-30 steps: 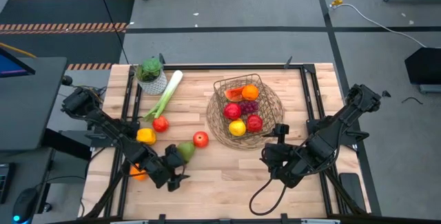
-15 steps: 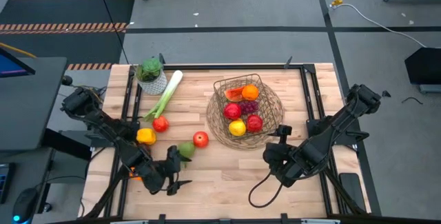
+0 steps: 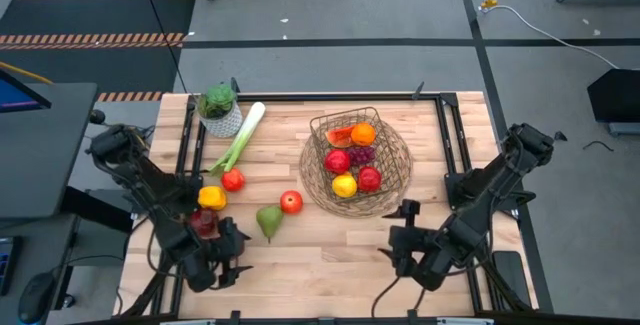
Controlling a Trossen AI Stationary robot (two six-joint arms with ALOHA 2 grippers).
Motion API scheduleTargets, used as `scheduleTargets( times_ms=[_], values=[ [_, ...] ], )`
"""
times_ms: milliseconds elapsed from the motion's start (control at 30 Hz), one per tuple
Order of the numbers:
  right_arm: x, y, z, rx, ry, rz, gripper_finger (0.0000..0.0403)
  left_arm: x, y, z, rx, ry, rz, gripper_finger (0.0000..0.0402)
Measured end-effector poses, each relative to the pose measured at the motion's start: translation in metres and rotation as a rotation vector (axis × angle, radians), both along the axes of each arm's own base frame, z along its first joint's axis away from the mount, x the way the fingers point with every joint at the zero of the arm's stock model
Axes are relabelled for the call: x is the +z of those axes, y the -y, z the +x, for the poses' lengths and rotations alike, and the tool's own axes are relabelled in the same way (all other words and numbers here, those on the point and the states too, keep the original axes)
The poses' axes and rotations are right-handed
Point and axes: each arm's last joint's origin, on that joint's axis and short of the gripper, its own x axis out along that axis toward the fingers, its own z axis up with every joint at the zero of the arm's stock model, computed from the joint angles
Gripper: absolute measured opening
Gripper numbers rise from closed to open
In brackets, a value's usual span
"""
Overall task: Build produce basket
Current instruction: Put the red pomegranate into the wire basket
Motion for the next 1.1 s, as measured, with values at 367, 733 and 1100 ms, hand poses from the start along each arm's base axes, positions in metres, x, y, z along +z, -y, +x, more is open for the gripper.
scheduleTargets(
  times_ms=[367,733,1100],
  values=[
    [0.0,-0.01,-0.009,0.041,0.01,0.016,0.0399,0.008,0.006,-0.029,-0.009,0.043,-0.024,0.0392],
    [0.001,-0.011,-0.009,0.03,0.019,0.034,0.0399,0.008,0.011,-0.044,0.03,0.091,-0.064,0.0392],
    [0.001,-0.011,-0.009,0.027,0.02,0.037,0.0399,0.009,0.011,-0.047,0.086,0.112,-0.112,0.0392]
  ],
)
